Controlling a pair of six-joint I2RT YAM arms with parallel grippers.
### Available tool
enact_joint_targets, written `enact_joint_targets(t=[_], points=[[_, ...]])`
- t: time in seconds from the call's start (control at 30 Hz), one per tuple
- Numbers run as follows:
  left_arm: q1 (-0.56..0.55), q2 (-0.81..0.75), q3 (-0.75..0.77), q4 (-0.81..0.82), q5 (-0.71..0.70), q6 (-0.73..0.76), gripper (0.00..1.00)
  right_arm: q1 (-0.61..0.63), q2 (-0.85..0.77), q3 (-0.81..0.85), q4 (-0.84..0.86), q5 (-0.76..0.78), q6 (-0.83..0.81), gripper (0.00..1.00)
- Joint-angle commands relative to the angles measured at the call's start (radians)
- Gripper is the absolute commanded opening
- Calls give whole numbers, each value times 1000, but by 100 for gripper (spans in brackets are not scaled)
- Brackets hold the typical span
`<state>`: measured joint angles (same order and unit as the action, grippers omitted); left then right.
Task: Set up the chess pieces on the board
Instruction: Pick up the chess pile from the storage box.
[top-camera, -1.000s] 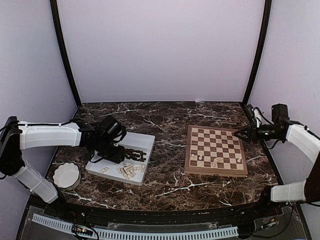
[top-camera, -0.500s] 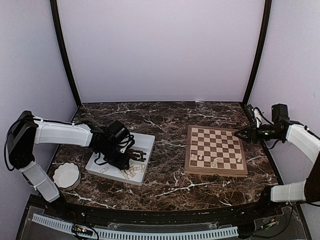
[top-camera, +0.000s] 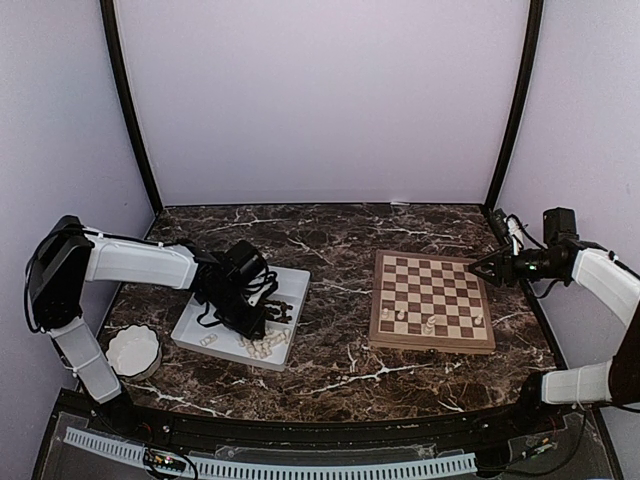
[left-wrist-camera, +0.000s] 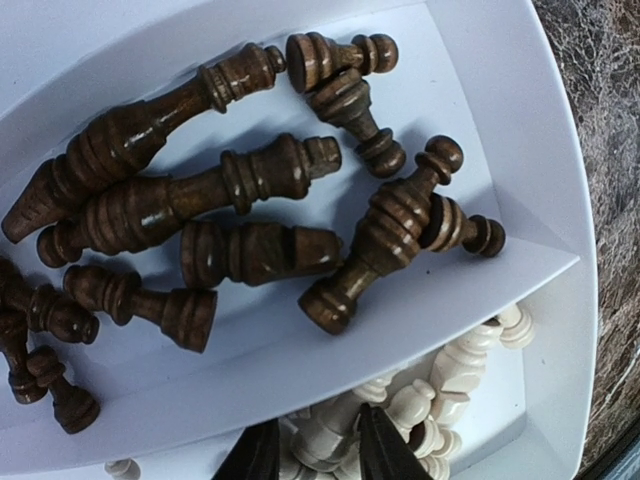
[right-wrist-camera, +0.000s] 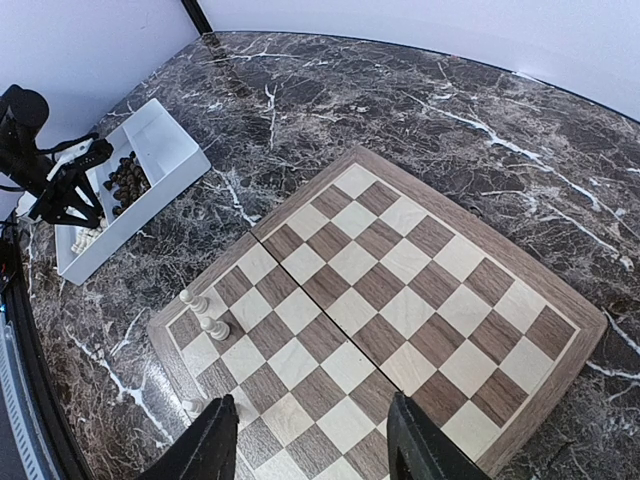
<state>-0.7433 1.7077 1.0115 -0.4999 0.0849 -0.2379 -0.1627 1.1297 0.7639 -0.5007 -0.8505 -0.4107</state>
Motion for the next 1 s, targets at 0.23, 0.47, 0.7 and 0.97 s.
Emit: enact_joint_targets(t=[0.23, 0.47, 0.7, 0.97], points=[[5, -39, -71, 5, 156, 107, 29, -3, 22, -5, 21, -2, -5, 52], [5, -35, -90, 41, 164, 124, 21, -3, 18, -6, 21, 3, -3, 52], [7, -124, -82, 0, 128, 125, 14, -1, 24, 17, 2, -3, -9, 51], [27, -317, -157, 76, 156, 74, 13, 229, 112, 219, -112, 51, -35, 50]])
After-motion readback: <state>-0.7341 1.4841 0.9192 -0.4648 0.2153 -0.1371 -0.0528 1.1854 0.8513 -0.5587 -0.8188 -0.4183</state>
